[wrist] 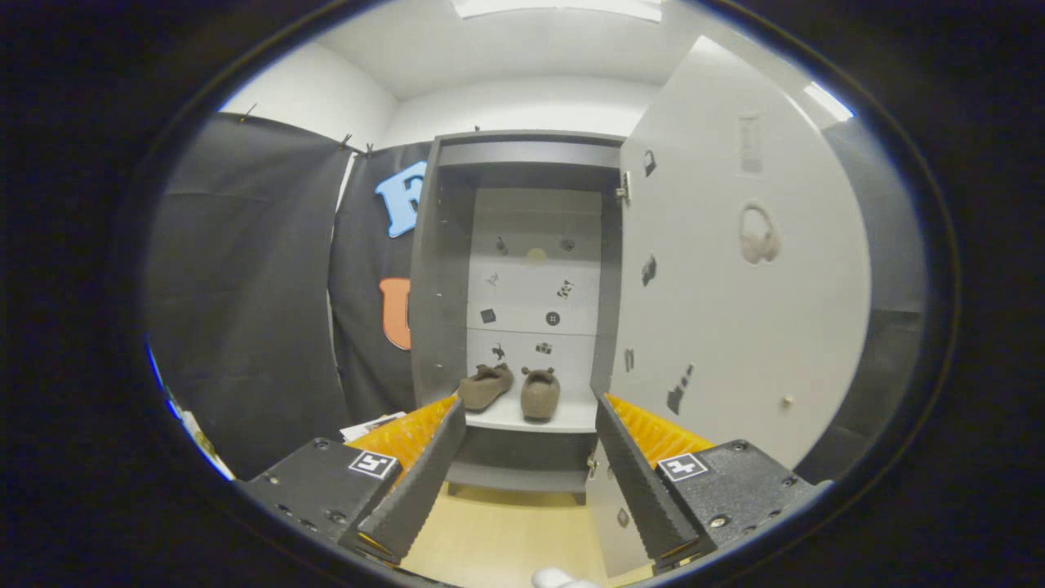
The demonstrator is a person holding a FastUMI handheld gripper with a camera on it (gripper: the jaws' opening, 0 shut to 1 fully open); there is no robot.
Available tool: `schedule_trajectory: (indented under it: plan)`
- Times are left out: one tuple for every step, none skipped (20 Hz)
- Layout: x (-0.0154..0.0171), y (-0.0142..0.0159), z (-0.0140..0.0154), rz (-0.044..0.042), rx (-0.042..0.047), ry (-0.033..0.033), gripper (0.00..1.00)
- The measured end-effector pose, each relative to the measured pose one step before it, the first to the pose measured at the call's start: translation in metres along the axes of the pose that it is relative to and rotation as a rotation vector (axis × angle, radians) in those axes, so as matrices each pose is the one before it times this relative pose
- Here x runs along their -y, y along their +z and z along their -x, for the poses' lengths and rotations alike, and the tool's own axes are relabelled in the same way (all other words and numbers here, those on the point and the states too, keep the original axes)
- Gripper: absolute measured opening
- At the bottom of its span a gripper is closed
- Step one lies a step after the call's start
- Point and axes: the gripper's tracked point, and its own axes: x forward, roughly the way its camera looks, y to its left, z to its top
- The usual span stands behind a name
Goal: Open the shoe cabinet door, grab the shoes and put them into the shoe cabinet, then close the shoe cabinet door.
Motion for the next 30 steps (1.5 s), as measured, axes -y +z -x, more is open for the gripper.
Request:
schedule_trajectory:
  plan:
    - [0.01157,0.00162,0.01505,-0.00302,0.00697,-0.02291,1.00]
    - [0.01431,0.00161,0.01196,0.00417,0.00448,-0.02662,1.00]
    - [0.01704,-0.00067,0.01432,0.00013,-0.00161,-0.03241,1.00]
    - [0.01650,0.00122,0.01258,-0.00580,0.00643,-0.02836,1.00]
    - [0.01700,0.00095,0.01052,-0.01107,0.00555,-0.03089,1.00]
    - [0.01926,0.00166,0.00888,-0.00987,0.00756,-0.03048,1.00]
    - [0.01737,0.00293,0.00578,-0.00805,0.01612,-0.02683,1.00]
    - [0.01801,0.00046,0.00159,-0.00493,0.00719,-0.02507,1.00]
    - [0.02142,-0.00014,0.00135,-0.00812,0.00595,-0.02598,1.00]
    - [0.01702,-0.00169,-0.00178,-0.00596,-0.00146,-0.01911,1.00]
    - [0.01545,-0.00364,-0.00948,-0.00822,-0.00324,-0.01270,1.00]
    - [0.00849,-0.00890,-0.01654,-0.00855,-0.00671,-0.00442,1.00]
    - [0.00968,-0.00286,-0.01171,-0.00963,-0.00629,-0.00049,1.00]
    - [0.00617,-0.00253,-0.01048,-0.00804,-0.00778,0.01555,1.00]
    - [0.00251,-0.00269,-0.01013,-0.00024,-0.01572,0.03098,1.00]
    - [0.00235,-0.00199,-0.00604,-0.00064,-0.00632,0.02930,1.00]
    - [-0.00053,-0.00072,-0.00768,0.00624,-0.00859,0.04287,0.99]
    - [-0.00063,0.00085,-0.00876,0.00853,-0.00477,0.03518,0.99]
    - [-0.00157,0.00069,-0.00818,0.01343,0.00006,0.04036,0.99]
    - [-0.00577,-0.00209,-0.00819,0.01964,-0.00941,0.04786,0.99]
    - [-0.00704,-0.00268,-0.00553,0.02177,-0.01330,0.05205,0.99]
    - [-0.00075,-0.00171,-0.00370,0.02492,-0.00961,0.03322,0.99]
    - [-0.00141,0.00294,-0.00284,0.01336,0.00273,0.04173,0.97]
    - [-0.00620,-0.00151,-0.00289,0.00065,-0.01072,0.04312,0.97]
    - [-0.00536,-0.00212,-0.00049,-0.01519,-0.01359,0.04090,0.95]
    - [-0.00570,-0.00115,-0.00207,-0.01580,-0.01212,0.04084,0.95]
    - [-0.00501,0.00063,-0.00345,-0.01815,0.00082,0.03385,0.94]
    - [-0.00418,-0.00281,-0.00317,-0.00477,-0.01411,0.02063,0.94]
    - [-0.00580,-0.00192,-0.00251,-0.00184,-0.00724,0.01672,0.94]
    - [-0.00810,-0.00120,-0.00495,0.00635,-0.00483,0.01762,0.94]
